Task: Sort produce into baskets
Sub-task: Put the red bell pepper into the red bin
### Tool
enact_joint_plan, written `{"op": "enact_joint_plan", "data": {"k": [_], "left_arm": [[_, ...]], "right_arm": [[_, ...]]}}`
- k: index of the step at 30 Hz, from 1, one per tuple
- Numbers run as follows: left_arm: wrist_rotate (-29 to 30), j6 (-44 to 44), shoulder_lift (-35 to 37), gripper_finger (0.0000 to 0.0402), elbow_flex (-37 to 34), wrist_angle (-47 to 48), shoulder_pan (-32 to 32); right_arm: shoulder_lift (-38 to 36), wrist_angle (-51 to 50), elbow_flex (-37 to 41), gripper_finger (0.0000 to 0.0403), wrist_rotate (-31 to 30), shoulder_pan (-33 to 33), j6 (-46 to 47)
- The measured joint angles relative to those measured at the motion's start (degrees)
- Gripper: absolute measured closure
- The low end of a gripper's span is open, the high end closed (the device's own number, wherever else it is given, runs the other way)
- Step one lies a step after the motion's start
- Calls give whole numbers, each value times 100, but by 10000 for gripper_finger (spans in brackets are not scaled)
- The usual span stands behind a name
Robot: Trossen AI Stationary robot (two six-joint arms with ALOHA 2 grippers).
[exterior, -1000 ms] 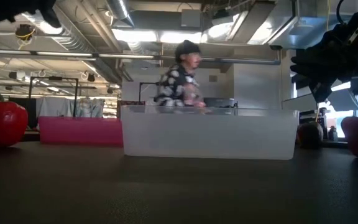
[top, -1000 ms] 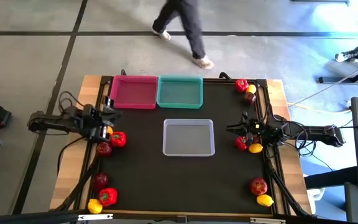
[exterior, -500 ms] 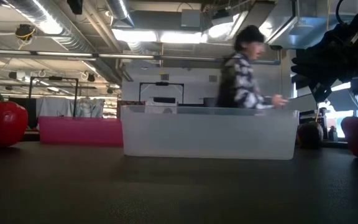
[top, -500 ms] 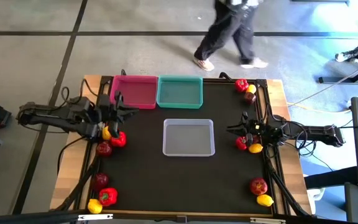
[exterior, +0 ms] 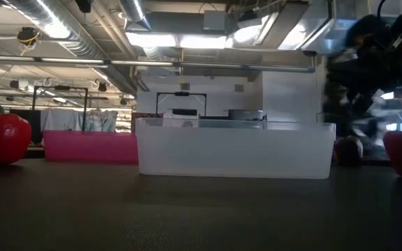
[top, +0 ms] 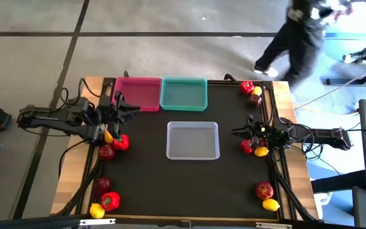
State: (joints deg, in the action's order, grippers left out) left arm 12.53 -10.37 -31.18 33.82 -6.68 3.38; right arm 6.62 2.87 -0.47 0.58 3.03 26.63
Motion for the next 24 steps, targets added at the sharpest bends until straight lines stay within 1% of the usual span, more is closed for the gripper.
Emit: {"op": "enact_joint_plan", "data": {"k": [3,6,8,13,16,19,21,24], "left_arm": [[77,149,0,329,0,0,-34],[133,311,0,306,0,2,-142],[131,326,-25,280,0,12,-209],[136,336,-84,197,4,155,-329],[136,336,-168,151,236,741,-424],[121,336,-307,116,555,1333,-464],[80,366,-448,101,808,1753,-455],[61,290,-693,91,1154,2492,-455]], "right_arm": [[-1,2,0,384,2,-2,3],[-1,2,0,384,2,-2,7],[0,2,0,384,2,-2,7],[0,2,0,384,2,-1,9],[-1,2,0,384,2,-2,45],[0,0,0,384,2,-2,309],[-1,-2,0,384,2,-2,455],[-1,-6,0,384,47,-3,507]]}}
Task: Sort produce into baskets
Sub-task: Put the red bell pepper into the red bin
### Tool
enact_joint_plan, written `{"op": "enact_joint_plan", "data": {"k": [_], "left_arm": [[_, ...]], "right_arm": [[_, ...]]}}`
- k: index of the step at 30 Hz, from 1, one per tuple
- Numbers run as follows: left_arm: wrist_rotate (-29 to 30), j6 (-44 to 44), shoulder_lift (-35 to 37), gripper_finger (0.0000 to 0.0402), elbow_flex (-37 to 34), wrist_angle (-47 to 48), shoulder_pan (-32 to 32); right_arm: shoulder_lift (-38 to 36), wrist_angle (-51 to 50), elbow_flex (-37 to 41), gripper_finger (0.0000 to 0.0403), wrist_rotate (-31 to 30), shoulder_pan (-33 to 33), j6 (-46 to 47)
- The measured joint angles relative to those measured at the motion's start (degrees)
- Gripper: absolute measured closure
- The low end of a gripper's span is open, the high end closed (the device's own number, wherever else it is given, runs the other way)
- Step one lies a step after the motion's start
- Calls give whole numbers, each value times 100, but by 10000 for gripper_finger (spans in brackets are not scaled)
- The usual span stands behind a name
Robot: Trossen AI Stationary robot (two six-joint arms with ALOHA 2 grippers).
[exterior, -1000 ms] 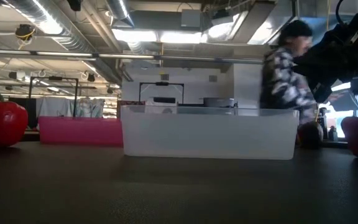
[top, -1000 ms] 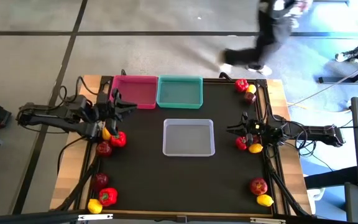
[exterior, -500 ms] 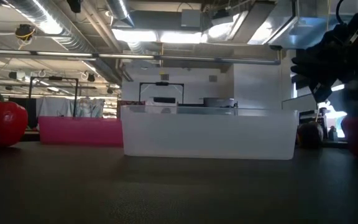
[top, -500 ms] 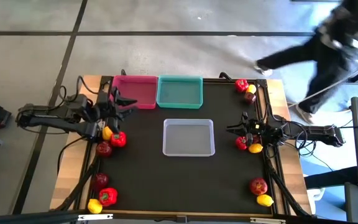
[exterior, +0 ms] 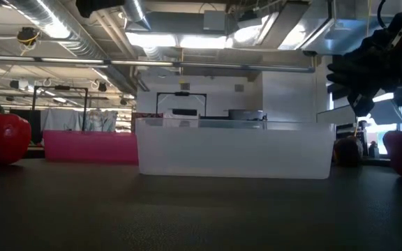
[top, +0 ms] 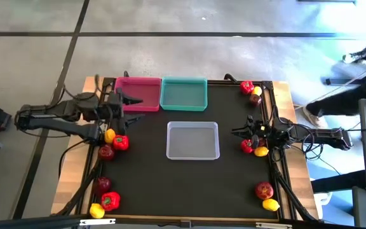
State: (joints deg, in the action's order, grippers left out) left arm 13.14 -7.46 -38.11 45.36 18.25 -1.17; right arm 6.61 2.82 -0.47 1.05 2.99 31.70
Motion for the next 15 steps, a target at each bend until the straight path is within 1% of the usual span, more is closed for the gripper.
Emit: {"op": "enact_joint_plan", "data": {"k": [5,7,10,13,15], "left_arm": [[-5,-302,-500,92,580,1451,0],[-4,-616,-724,95,795,2037,0],[-11,-1095,-1044,95,941,2797,0],[-88,-1518,-1231,95,967,3135,0],[-80,-1691,-1288,95,967,3154,-10]], "right_arm": [[1,-39,0,384,-1,-1,-63],[1,-130,0,384,0,-1,-138],[1,-150,0,384,-1,-1,-208],[2,-152,0,384,-1,-1,-357],[2,-156,0,384,-1,-1,-472]]}}
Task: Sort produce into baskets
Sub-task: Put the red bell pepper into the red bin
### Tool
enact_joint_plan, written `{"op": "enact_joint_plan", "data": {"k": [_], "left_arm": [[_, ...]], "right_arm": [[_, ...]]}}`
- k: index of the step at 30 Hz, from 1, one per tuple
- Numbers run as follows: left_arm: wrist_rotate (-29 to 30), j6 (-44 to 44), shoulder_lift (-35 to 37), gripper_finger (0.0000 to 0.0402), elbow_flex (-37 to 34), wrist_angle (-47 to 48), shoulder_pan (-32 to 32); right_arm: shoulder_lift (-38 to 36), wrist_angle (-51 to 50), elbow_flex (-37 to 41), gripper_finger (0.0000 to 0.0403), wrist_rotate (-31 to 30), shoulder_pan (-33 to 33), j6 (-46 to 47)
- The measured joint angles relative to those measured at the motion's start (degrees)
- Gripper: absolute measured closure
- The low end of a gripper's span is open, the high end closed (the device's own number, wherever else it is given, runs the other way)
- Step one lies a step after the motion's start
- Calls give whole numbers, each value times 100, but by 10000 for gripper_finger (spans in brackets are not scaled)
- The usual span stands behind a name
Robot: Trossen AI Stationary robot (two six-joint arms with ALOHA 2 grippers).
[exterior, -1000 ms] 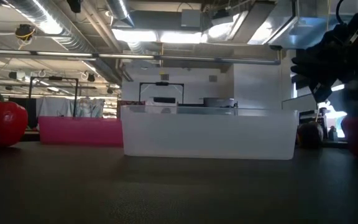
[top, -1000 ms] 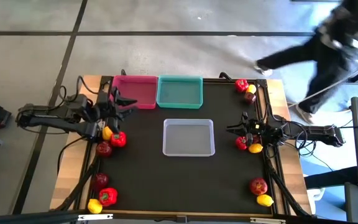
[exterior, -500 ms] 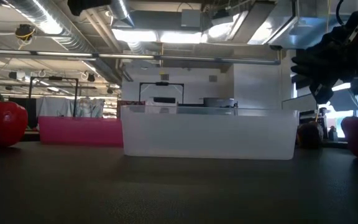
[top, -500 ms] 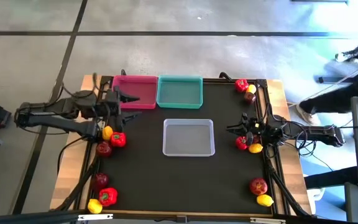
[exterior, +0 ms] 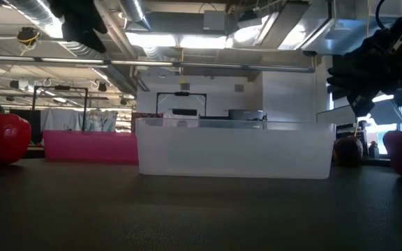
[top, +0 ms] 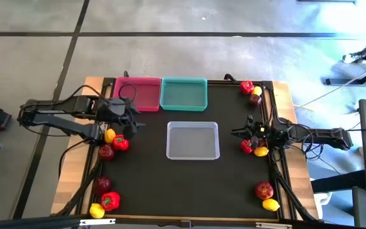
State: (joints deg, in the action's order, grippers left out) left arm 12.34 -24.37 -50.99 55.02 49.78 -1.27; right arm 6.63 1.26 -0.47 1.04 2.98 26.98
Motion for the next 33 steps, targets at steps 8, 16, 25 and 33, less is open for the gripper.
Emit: {"op": "enact_joint_plan", "data": {"k": [8,16,25,33], "left_arm": [[17,-75,-98,92,-4,80,-45],[-923,177,-425,9,-4,845,-54],[-955,-624,-736,18,-7,849,-14],[-983,-1247,-997,16,-9,1935,-27]], "right_arm": [[0,-23,0,384,0,0,-28],[-2,-40,0,384,0,0,141],[0,-40,0,384,-151,0,128],[-2,-44,0,384,-160,0,125]]}}
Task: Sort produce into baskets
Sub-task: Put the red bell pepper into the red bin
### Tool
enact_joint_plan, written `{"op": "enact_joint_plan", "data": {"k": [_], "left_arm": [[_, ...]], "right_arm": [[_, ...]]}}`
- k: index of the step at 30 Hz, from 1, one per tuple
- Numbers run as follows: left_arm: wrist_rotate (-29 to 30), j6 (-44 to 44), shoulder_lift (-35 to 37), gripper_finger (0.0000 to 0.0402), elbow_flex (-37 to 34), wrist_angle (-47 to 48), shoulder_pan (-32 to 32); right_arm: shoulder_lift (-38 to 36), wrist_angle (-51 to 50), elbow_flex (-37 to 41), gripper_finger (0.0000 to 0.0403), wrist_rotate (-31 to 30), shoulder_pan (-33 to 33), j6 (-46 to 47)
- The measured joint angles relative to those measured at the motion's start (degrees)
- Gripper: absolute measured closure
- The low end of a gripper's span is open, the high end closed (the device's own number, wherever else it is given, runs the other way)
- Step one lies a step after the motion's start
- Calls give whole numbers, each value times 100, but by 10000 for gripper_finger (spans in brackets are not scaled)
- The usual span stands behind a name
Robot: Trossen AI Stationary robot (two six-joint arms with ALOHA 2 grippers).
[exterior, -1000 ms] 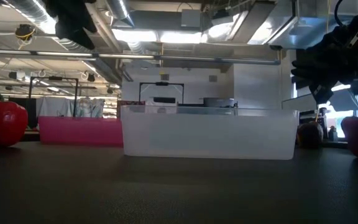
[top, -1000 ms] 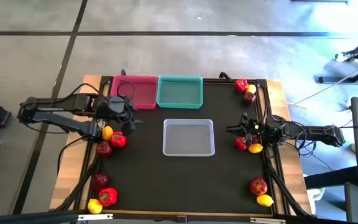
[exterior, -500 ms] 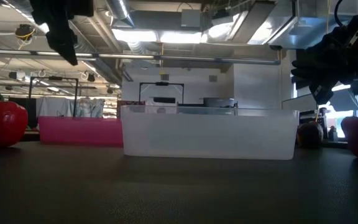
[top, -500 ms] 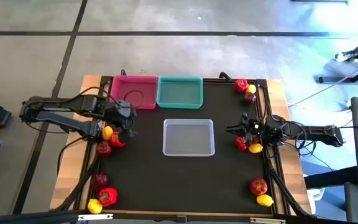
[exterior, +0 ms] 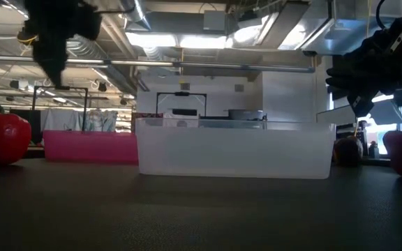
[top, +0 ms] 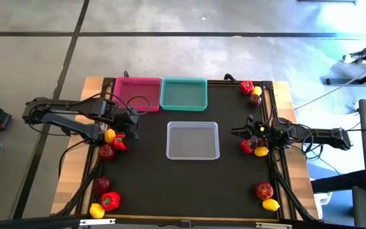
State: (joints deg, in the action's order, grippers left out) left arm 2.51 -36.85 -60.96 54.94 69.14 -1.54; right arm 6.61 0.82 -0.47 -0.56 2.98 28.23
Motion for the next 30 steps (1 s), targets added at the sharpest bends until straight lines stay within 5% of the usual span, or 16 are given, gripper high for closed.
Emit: {"op": "enact_joint_plan", "data": {"k": [15,30], "left_arm": [[-185,-384,-724,15,-516,582,419],[-156,-244,-951,20,-1048,38,490]], "right_arm": [[2,-4,0,384,-21,2,-128],[2,-9,0,384,9,1,-153]]}}
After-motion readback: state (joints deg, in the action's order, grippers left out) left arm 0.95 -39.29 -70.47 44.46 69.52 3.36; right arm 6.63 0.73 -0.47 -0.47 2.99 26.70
